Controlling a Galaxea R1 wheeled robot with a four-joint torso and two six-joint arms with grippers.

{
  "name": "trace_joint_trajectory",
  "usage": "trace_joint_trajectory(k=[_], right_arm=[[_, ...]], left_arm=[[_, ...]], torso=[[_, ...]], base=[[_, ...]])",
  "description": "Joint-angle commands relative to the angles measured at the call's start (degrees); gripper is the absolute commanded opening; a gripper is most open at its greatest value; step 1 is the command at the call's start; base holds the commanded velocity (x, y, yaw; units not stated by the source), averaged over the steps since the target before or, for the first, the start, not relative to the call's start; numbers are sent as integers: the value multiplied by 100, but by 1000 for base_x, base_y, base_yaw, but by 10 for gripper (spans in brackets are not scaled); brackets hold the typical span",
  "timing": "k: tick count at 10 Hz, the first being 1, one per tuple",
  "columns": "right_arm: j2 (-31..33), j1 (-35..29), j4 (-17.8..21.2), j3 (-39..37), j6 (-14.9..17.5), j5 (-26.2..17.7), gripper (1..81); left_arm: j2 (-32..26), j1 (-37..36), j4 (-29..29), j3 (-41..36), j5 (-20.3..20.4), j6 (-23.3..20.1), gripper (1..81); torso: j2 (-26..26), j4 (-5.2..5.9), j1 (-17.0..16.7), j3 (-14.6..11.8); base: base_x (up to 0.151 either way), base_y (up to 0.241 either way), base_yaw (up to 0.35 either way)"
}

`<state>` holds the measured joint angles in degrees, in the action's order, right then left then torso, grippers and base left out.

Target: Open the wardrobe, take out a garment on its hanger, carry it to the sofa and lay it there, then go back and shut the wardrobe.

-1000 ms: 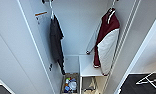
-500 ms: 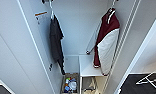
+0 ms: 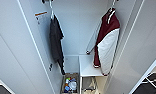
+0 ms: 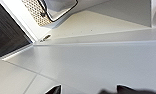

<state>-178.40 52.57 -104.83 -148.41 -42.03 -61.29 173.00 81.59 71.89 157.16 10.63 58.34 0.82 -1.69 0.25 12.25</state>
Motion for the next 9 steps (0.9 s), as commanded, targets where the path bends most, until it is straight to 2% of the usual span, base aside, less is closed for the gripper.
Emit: trace_joint_trajectory(k=[1,3,4,6,8,9], right_arm=[[117,-470,101,-214,-217,-639,811],[223,-242,648,76,-332,-190,811],[293,-189,1078,217,-332,109,811],[564,-101,2399,462,-323,921,811],[803,66,3416,586,-323,1533,811],[979,180,4014,639,-323,1981,811]], left_arm=[[-19,-165,53,-1,-167,-42,811],[-54,-156,45,-10,-167,-42,811],[-54,-104,53,-10,-167,-42,811],[-28,-60,45,-19,-140,-42,811],[-10,-42,36,-19,-149,-42,811],[42,-33,-8,-19,-149,-42,811]], torso=[[0,0,0,0],[0,0,0,0],[0,0,0,0],[0,0,0,0],[0,0,0,0],[0,0,0,0]], base=[[0,0,0],[0,0,0],[0,0,0],[0,0,0],[0,0,0],[0,0,0]])
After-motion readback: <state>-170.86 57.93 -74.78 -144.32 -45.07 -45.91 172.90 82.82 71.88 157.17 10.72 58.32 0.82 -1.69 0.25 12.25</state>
